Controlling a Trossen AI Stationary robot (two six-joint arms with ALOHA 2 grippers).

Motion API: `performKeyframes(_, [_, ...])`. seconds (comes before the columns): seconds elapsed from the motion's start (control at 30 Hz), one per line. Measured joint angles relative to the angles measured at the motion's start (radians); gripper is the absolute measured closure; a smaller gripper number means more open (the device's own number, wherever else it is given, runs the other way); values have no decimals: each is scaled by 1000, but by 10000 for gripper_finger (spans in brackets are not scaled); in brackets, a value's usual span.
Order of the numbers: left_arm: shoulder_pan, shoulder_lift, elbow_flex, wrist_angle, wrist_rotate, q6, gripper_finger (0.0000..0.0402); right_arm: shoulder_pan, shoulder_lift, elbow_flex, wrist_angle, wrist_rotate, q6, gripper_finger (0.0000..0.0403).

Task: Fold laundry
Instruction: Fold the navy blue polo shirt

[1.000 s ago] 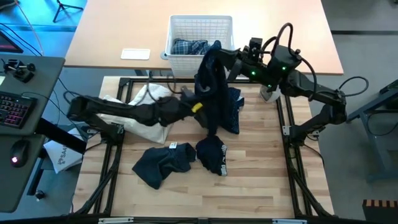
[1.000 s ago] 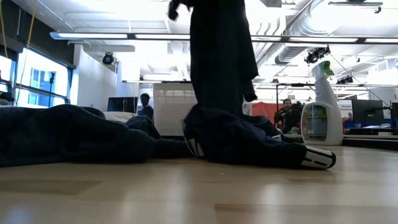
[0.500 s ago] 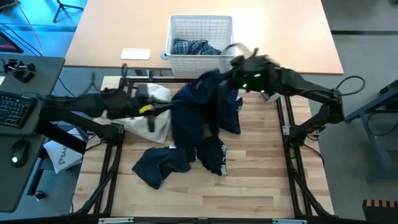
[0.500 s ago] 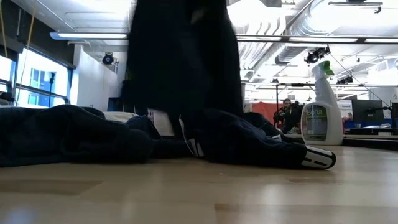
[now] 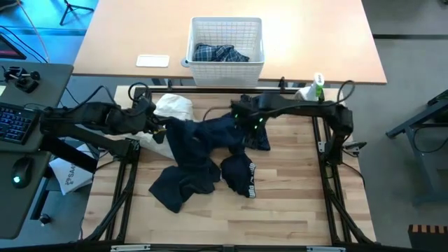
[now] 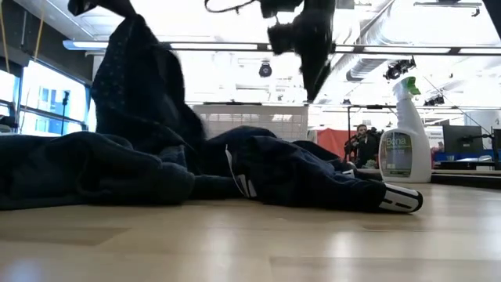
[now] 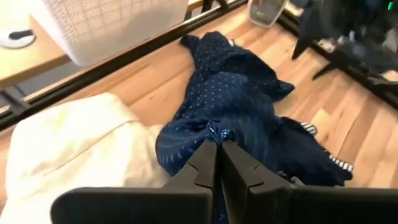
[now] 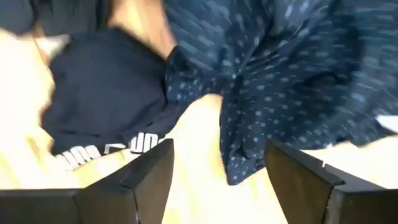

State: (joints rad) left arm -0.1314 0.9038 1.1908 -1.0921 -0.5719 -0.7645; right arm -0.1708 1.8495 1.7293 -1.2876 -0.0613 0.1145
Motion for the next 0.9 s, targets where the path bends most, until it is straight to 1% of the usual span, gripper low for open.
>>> performKeyframes(0.07, [0, 1, 0, -15, -2, -10, 401, 4, 5, -81, 120, -3, -34, 156])
performKeyframes(0.17, [0, 1, 0, -16, -4, -10, 401, -9, 6, -211, 299, 5, -26, 158])
performKeyframes(0.23, [0, 1, 0, -17, -5, -10, 401, -15, 7, -273, 395, -21, -14, 162])
performKeyframes(0.3, [0, 1, 0, -16, -5, -4, 401, -3, 5, -330, 501, -24, -35, 169])
performKeyframes(0.33, [0, 1, 0, -16, -5, -1, 401, 9, 5, -355, 549, -10, -66, 173])
performKeyframes(0.4, [0, 4, 0, -16, -5, -1, 401, 39, 5, -402, 630, 64, -138, 182])
performKeyframes(0.5, [0, 9, 0, -15, -5, 11, 401, 76, 5, -469, 803, 160, -256, 199])
performKeyframes(0.6, [0, 16, 0, -14, -9, 36, 401, 95, 6, -534, 949, 193, -344, 219])
performKeyframes(0.67, [0, 25, 0, -14, -18, 51, 401, 100, 15, -560, 1012, 205, -324, 241])
performKeyframes(0.73, [0, 33, 0, -14, -29, 60, 401, 96, 27, -570, 1018, 208, -260, 275])
performKeyframes(0.87, [0, 44, 0, -1, -65, 62, 401, 62, 39, -572, 985, 220, -116, 372])
performKeyframes(0.9, [0, 44, 0, 6, -70, 64, 401, 53, 33, -568, 981, 237, -76, 386])
